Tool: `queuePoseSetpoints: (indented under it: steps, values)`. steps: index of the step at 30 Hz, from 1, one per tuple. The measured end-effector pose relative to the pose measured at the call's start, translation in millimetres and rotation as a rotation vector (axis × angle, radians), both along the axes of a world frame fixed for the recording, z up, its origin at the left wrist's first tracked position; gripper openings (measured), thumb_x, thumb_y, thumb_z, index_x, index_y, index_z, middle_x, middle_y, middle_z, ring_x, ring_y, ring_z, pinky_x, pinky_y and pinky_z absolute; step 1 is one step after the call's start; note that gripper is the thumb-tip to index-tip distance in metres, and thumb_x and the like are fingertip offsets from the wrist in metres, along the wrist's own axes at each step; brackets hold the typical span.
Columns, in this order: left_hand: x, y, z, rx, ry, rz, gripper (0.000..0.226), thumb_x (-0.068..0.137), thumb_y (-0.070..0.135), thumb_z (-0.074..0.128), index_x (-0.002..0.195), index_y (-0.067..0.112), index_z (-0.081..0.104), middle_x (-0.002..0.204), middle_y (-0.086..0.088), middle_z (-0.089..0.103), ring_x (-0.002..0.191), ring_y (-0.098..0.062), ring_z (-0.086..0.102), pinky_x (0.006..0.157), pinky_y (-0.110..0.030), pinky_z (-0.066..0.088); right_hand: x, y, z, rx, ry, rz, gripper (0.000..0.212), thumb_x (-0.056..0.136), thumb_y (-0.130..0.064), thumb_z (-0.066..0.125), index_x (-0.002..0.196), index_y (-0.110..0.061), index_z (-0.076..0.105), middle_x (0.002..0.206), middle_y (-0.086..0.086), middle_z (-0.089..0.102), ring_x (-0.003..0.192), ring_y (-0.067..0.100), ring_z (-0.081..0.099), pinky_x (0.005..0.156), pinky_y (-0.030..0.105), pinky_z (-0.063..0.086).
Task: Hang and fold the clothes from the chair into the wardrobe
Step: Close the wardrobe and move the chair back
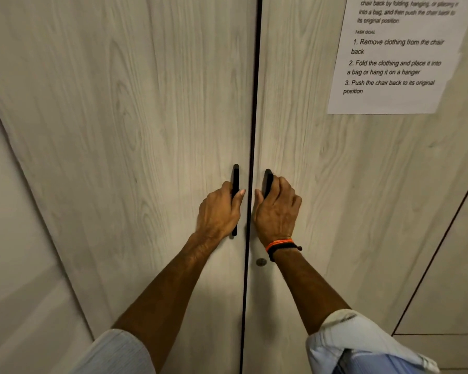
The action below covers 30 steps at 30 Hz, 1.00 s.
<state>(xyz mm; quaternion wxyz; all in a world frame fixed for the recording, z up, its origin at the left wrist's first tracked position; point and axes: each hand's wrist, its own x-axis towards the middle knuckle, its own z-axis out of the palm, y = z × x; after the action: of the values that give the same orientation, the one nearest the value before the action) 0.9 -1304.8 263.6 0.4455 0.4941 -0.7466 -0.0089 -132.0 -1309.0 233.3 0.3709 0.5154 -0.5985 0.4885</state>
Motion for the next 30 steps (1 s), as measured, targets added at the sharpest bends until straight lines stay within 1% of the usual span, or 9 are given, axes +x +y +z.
queuePoseSetpoints:
  steps: [4,7,11,15,18,23,24,27,30]
  values:
    - [-2,-11,-8,-0.184,-0.018,0.067,0.042,0.103,0.044,0.036,0.094,0.009,0.056,0.065,-0.002,0.058,0.050,-0.016,0.051,0.048,-0.027,0.038,4,-8,-3,-0.056,-0.079,0.129,0.047,0.094,-0.031,0.053,0.133,-0.007,0.042,0.114,0.012,0.057,0.093,0.021,0.043,0.077,0.036,0.039]
    - [-5,-22,-18,-0.373,0.000,0.106,0.039,0.101,0.039,0.040,0.084,0.008,0.057,0.055,0.000,0.052,0.041,-0.012,0.040,0.041,-0.022,0.029,2,-14,-6,-0.095,-0.087,0.159,0.048,0.093,-0.027,0.056,0.134,-0.007,0.042,0.114,0.013,0.058,0.092,0.022,0.043,0.079,0.035,0.034]
    - [-7,-42,-29,-0.504,0.023,0.142,0.039,0.102,0.036,0.043,0.081,0.008,0.059,0.054,-0.001,0.049,0.040,-0.014,0.040,0.038,-0.025,0.033,3,-33,-7,-0.095,-0.076,0.134,0.052,0.090,-0.022,0.061,0.135,-0.007,0.040,0.117,0.005,0.047,0.090,0.022,0.042,0.078,0.037,0.033]
    - [-9,-39,-29,-0.452,0.041,0.128,0.041,0.103,0.039,0.040,0.082,0.008,0.058,0.056,-0.001,0.050,0.043,-0.014,0.041,0.042,-0.024,0.032,1,-36,-4,-0.066,-0.073,0.122,0.052,0.091,-0.023,0.059,0.136,-0.008,0.038,0.116,0.003,0.041,0.090,0.022,0.041,0.077,0.036,0.033]
    - [-10,-29,-25,-0.320,0.079,0.086,0.045,0.102,0.045,0.036,0.085,0.009,0.056,0.060,-0.001,0.053,0.048,-0.015,0.046,0.044,-0.028,0.037,-1,-30,-3,-0.003,-0.078,0.127,0.052,0.093,-0.026,0.056,0.137,-0.008,0.037,0.118,0.005,0.045,0.091,0.022,0.041,0.078,0.037,0.035]
    - [-1,-16,-24,-0.103,0.111,-0.107,0.030,0.102,0.036,0.046,0.104,0.009,0.058,0.085,-0.003,0.067,0.072,-0.018,0.063,0.065,-0.034,0.053,-8,-11,-3,0.153,-0.071,0.220,0.063,0.092,-0.033,0.059,0.144,-0.009,0.033,0.123,0.012,0.054,0.095,0.025,0.047,0.080,0.040,0.043]
    - [1,-14,-23,-0.069,0.118,-0.139,0.026,0.102,0.032,0.048,0.107,0.009,0.058,0.089,-0.004,0.067,0.077,-0.018,0.064,0.069,-0.031,0.053,-10,-7,-5,0.187,-0.065,0.236,0.066,0.092,-0.035,0.059,0.146,-0.008,0.031,0.124,0.013,0.053,0.096,0.026,0.048,0.080,0.040,0.044]
    - [6,-9,-19,0.010,0.125,-0.189,0.021,0.100,0.022,0.053,0.113,0.006,0.058,0.098,-0.003,0.066,0.085,-0.015,0.063,0.069,-0.004,0.042,-14,4,-14,0.282,-0.044,0.255,0.075,0.092,-0.041,0.060,0.151,-0.009,0.027,0.127,0.013,0.051,0.098,0.027,0.050,0.082,0.041,0.045]
    - [7,-8,-17,0.060,0.140,-0.200,0.021,0.100,0.018,0.055,0.115,0.005,0.058,0.103,-0.006,0.066,0.090,-0.014,0.062,0.071,0.000,0.039,-14,9,-17,0.316,-0.075,0.271,0.081,0.090,-0.041,0.064,0.153,-0.011,0.023,0.129,0.013,0.050,0.100,0.027,0.050,0.082,0.040,0.047]
